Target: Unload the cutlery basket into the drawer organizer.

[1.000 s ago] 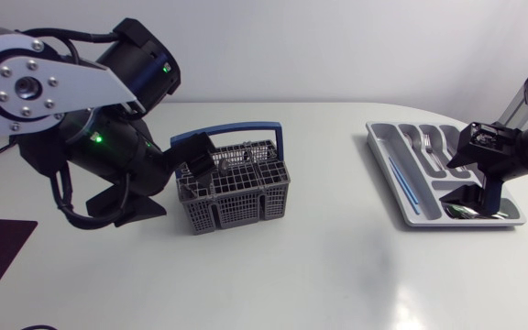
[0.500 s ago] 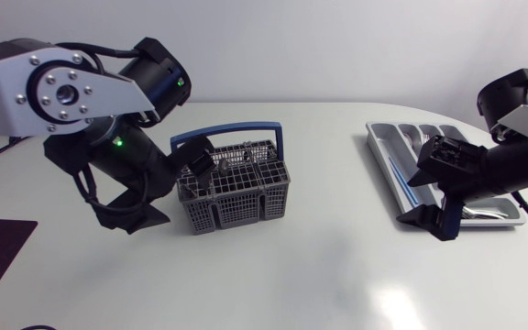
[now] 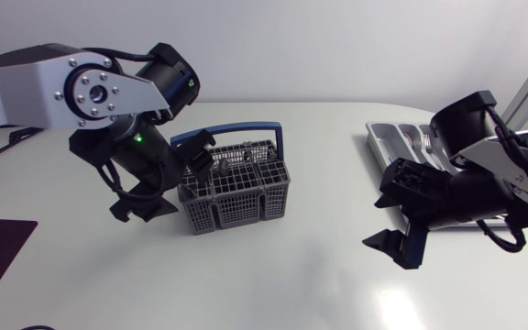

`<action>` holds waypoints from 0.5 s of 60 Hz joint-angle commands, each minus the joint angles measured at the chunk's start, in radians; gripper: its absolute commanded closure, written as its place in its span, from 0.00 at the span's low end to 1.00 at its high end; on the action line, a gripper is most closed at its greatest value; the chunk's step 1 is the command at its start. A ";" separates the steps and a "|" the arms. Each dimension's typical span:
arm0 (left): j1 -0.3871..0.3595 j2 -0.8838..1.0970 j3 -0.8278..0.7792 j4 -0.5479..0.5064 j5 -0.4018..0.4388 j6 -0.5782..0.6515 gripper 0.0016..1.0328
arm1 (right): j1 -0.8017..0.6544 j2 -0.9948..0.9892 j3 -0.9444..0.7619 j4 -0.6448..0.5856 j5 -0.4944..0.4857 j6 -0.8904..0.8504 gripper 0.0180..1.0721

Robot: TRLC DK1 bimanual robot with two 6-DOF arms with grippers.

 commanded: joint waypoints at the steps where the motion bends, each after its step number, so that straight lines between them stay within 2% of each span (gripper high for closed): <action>1: 0.006 0.031 0.029 0.008 -0.023 -0.043 0.36 | 0.023 -0.006 -0.031 0.019 0.009 0.042 0.05; 8: 0.014 0.052 0.050 0.015 -0.043 -0.044 0.43 | 0.047 -0.005 -0.046 0.038 0.011 0.056 0.05; 26: 0.029 0.107 0.084 0.025 -0.043 -0.049 0.48 | 0.076 0.003 -0.087 0.081 0.011 0.076 0.05; 27: 0.029 0.109 0.084 0.025 -0.043 -0.049 0.49 | 0.078 0.003 -0.087 0.081 0.011 0.078 0.05; 30: 0.035 0.114 0.085 0.025 -0.051 -0.052 0.60 | 0.081 0.003 -0.089 0.084 0.011 0.081 0.05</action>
